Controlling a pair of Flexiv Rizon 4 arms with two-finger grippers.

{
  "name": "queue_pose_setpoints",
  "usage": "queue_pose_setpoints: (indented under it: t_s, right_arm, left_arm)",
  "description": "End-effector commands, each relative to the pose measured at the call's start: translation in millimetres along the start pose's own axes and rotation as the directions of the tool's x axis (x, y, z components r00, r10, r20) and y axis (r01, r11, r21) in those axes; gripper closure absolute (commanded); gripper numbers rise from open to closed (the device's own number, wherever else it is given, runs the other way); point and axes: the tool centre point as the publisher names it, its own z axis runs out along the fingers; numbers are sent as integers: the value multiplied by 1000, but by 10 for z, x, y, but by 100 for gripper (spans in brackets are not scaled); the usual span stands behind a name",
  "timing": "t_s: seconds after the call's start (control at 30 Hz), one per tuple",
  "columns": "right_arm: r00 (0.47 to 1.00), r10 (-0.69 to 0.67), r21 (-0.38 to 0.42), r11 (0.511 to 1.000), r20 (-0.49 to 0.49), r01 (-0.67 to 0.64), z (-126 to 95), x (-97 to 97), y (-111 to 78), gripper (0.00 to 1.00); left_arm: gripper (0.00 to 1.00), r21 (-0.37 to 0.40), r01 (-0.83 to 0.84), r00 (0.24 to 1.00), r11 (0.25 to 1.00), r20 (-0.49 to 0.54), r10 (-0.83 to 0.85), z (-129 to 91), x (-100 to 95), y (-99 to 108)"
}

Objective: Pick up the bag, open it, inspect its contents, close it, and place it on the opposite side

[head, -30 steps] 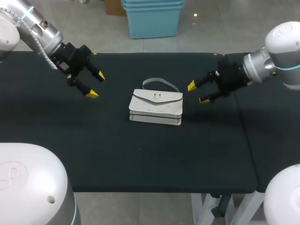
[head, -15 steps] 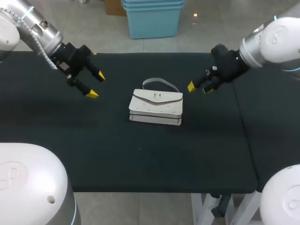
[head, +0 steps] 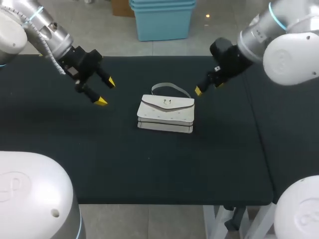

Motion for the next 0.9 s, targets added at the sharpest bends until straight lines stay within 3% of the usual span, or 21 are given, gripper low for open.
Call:
queue_pose_setpoints:
  t_s: [0.03, 0.23, 0.43, 0.57, 0.67, 0.9]
  right_arm:
    - [930, -254, 198, 959, 266, 205, -41, 20, 122, 0]
    - [821, -473, 373, 859, 319, 350, -22, 23, 124, 0]
    - [660, -633, 461, 764, 404, 451, -1, 69, 56, 0]
    - [559, -680, 483, 732, 475, 480, 21, 115, -11, 0]
    - [505, -677, 482, 736, 535, 475, 44, 150, -61, 0]
    - [453, -591, 390, 795, 667, 464, 110, 187, -148, 0]
  left_arm:
    - [0, -21, -7, 1000, 1000, -16, 7, 9, -40, -52]
    - [0, -56, -15, 999, 998, -30, 13, 16, -65, -87]
    - [0, -75, -30, 998, 997, -51, 26, 72, -102, -112]
    - [0, -76, -53, 997, 996, -52, 49, 106, -124, -128]
    - [0, -39, -78, 997, 996, -9, 78, 128, -146, -138]
    - [0, -24, -152, 983, 988, 102, 154, 203, -197, -181]
